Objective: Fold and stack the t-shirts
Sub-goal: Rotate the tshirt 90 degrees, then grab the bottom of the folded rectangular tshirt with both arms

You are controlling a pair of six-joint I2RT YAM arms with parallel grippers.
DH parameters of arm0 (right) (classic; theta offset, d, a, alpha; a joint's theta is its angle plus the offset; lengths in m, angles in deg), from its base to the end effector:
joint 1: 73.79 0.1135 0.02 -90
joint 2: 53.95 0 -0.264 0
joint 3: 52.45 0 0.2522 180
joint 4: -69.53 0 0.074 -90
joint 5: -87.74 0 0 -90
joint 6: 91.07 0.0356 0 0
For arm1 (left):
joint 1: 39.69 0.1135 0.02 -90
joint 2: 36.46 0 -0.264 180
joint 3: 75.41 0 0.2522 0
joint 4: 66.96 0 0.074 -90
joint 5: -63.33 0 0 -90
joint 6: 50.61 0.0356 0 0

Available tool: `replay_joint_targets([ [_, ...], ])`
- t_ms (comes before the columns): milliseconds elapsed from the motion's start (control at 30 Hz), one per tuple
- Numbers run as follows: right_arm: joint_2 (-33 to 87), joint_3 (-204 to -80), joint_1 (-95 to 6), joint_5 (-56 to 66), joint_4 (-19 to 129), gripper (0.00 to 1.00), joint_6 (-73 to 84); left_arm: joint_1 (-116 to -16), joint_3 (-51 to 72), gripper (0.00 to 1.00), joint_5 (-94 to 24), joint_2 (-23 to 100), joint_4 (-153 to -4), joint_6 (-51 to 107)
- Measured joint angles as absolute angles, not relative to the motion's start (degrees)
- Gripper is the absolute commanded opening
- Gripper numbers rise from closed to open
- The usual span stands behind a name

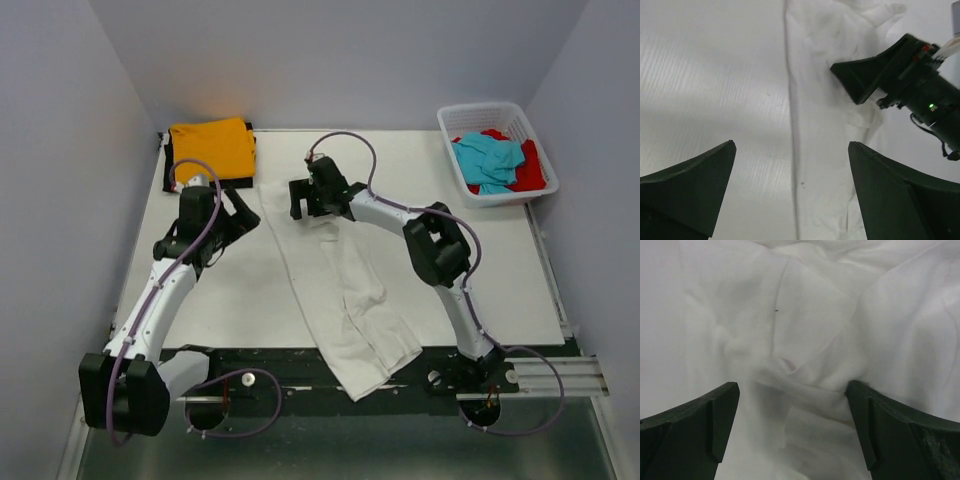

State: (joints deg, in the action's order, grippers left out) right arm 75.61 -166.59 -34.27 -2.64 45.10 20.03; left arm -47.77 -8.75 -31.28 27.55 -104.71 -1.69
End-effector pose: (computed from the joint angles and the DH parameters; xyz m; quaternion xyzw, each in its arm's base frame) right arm 0.3977 0.3278 0.1797 -0.1436 0.8943 0.2113 0.3674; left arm 0.2430 -0.0374 0.2995 -0.2341 0.8554 -0.2240 0.4040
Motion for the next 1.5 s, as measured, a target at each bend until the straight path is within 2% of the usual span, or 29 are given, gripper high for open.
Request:
replay_joint_targets([
  [167, 83.6, -177.0, -34.4, -6.4, 42.4, 1.0, 18.6, -47.6, -22.1, 0.99, -28.8, 22.5, -103.0, -3.9],
  [467, 94.0, -194.8, -41.0, -10.8, 35.3, 1.0, 28.5, -47.6, -23.2, 0.98, -31.6, 21.1, -97.3, -4.0],
  [733, 94.2, -195.8, -50.7, -15.4, 34.3, 1.0, 40.1, -50.7, -22.3, 0.98, -36.8, 27.3, -94.0, -3.5],
  [1000, 94.2, -198.3, -51.9, -10.3, 30.7, 1.0, 35.0, -60.8, -21.5, 0.99, -41.9, 32.2, -93.7, -3.1],
  [1133, 85.5, -187.0, -50.9, -6.8, 31.8, 1.0, 30.0, -67.4, -23.8, 0.99, -43.3, 32.0, -93.6, -3.5],
  [1400, 45.9, -142.3, -45.4, -5.2, 41.9, 1.0, 27.7, -78.5, -36.9, 0.99, -42.7, 25.1, -95.2, -8.4],
  [1500, 35.0, -128.6, -42.0, -5.7, 43.1, 1.0, 30.6, -81.7, -38.5, 0.93, -42.0, 22.3, -95.1, -10.2],
])
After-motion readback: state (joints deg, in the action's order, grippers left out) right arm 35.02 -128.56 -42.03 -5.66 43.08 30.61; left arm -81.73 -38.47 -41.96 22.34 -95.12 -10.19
